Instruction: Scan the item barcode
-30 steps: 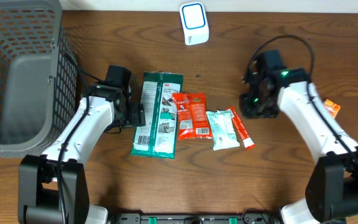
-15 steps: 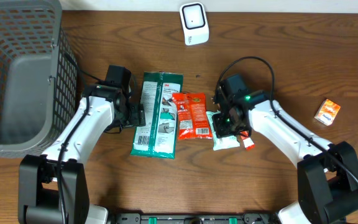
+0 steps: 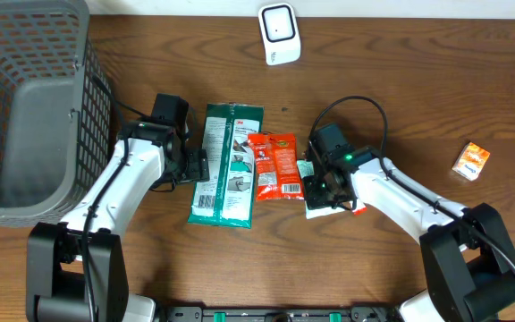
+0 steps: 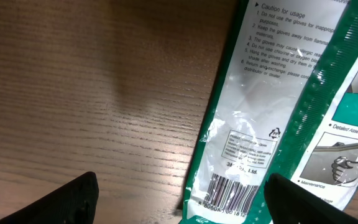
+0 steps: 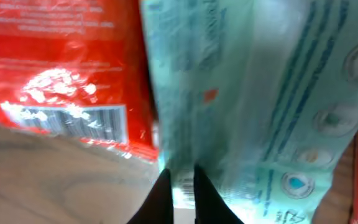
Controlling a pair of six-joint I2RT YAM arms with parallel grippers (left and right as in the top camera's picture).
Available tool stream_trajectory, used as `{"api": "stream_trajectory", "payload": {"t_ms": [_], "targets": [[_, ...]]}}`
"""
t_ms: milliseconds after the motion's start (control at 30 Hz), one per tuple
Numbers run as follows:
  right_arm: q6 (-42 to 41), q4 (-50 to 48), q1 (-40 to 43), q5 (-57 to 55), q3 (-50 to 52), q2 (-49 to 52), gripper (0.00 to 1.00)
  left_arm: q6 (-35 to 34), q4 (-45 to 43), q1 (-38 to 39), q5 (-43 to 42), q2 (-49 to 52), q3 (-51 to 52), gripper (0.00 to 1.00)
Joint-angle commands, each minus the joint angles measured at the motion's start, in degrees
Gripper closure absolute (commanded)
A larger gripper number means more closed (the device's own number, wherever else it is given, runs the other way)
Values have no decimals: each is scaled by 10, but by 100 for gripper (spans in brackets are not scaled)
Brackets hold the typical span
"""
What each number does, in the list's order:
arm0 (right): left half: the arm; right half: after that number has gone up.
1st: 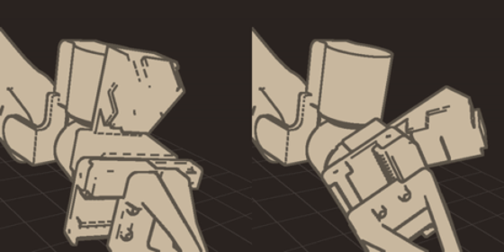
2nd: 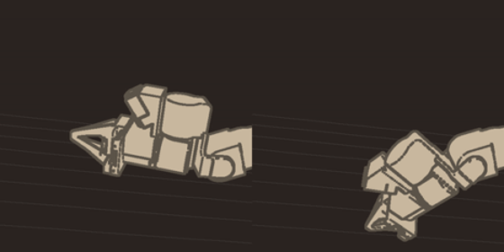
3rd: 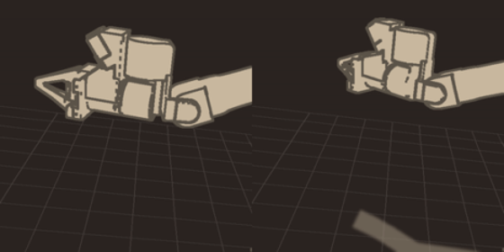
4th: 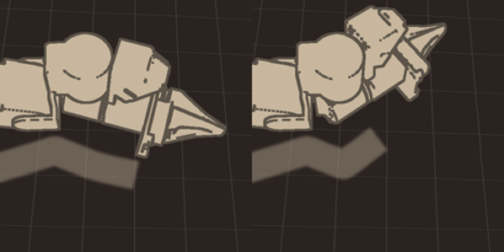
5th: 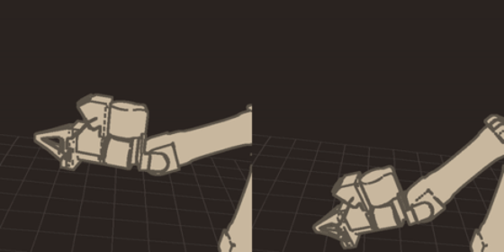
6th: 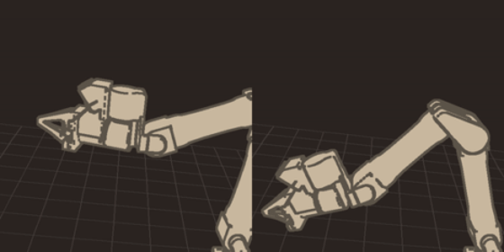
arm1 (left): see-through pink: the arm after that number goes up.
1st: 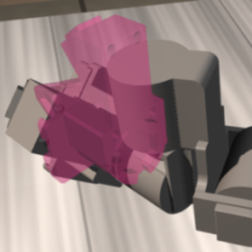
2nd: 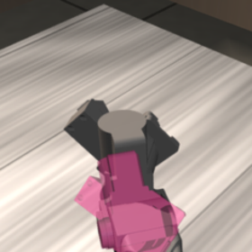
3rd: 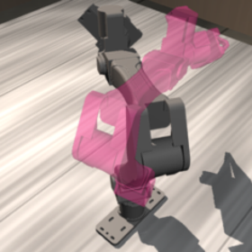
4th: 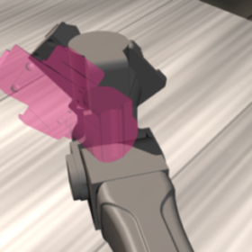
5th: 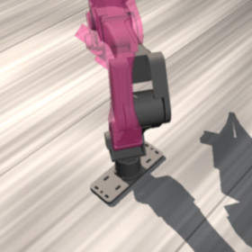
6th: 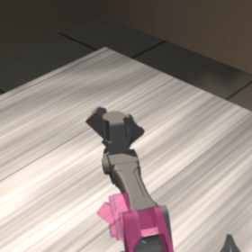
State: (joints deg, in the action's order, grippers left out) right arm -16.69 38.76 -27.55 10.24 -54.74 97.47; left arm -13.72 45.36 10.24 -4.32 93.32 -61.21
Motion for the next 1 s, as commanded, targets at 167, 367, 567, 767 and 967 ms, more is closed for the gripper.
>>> {"api": "stream_trajectory", "payload": {"t_ms": [167, 367, 567, 767, 967], "targets": [[26, 61, -5, -3, -127, 6, 88, -2, 2, 0, 5, -1, -2, 14], [23, 53, -3, -97, -127, 7, 92, -2, 2, 0, 5, -1, -2, 14], [12, 44, -2, -147, -108, 9, 92, -2, 2, 0, 5, -1, -2, 14], [12, -41, -2, -147, -43, 11, 92, -2, 2, 0, 5, -1, -2, 14], [13, -123, -2, -147, 7, 11, 91, -2, 2, 0, 5, -1, -2, 14]]}}
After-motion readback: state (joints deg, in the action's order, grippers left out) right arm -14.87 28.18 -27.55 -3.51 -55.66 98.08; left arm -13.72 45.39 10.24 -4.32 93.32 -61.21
